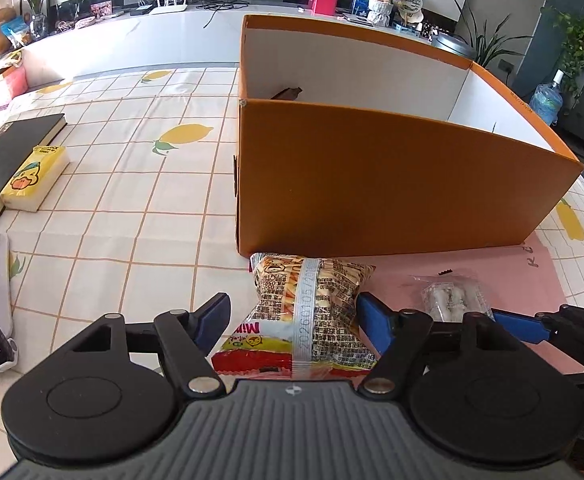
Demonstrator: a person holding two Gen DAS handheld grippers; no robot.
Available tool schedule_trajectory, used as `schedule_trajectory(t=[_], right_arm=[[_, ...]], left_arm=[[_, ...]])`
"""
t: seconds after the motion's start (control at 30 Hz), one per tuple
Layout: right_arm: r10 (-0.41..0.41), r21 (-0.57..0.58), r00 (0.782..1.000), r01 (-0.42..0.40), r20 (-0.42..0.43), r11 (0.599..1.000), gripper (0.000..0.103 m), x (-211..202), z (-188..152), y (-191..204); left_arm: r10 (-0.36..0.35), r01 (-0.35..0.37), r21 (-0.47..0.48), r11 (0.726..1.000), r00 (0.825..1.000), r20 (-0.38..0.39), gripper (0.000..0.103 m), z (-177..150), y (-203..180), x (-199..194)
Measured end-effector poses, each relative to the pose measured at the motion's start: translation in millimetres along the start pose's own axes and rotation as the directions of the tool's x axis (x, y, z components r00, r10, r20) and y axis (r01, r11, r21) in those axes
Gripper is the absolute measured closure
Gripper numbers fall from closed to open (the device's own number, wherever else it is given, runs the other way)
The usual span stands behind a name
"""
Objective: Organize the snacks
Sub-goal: 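Grasp the peanut snack bag with left tool while right tool grasps clear quail-egg pack, then carry both packs into the orange box and open both tools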
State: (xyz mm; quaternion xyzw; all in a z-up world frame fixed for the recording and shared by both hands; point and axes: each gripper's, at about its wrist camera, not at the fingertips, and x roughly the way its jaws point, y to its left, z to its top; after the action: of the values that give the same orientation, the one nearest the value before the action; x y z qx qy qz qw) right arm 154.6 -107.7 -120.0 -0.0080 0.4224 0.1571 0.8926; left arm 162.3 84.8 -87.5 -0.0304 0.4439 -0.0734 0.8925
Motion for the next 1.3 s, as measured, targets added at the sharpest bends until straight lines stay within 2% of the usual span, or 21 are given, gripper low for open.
schedule_trajectory(t=[0.27, 0.43, 0.57, 0.87, 1.1, 1.3], right_arm=[[0.015, 0.012, 1.000, -0.015, 0.002, 1.000, 0.038, 6, 6, -1], [0.008, 0.001, 1.000, -0.008, -0.001, 1.000, 0.038, 8, 8, 1], [-0.010, -0.025, 1.000, 0.010, -0.001, 1.000, 0.045, 6, 7, 2], [0.042, 0.073, 0.999, -0.040, -0.014, 0.997, 0.050, -4, 15, -14], [0.046, 0.076, 0.999, -0.046, 0.003, 0.996, 0.050, -34, 13, -20], [0.078, 0.076, 0.996, -0.081, 0.039, 0.994, 0.050, -71, 19, -25]], left_arm=[[0.024, -0.024, 0.019, 1.000, 1.000, -0.009, 0.026, 0, -8, 7], [0.037, -0.036, 0.038, 0.999, 0.999, -0.027, 0.038, -2, -14, 12], [0.054, -0.054, 0.057, 0.997, 0.999, -0.004, 0.049, -3, -18, 10], [0.088, -0.093, 0.051, 0.994, 0.992, 0.091, 0.052, -5, -22, -22], [0.037, -0.037, -0.008, 0.999, 0.992, 0.123, 0.052, -8, -24, -55], [-0.038, 0.044, -0.049, 0.998, 0.992, 0.124, 0.052, -3, -28, -78]])
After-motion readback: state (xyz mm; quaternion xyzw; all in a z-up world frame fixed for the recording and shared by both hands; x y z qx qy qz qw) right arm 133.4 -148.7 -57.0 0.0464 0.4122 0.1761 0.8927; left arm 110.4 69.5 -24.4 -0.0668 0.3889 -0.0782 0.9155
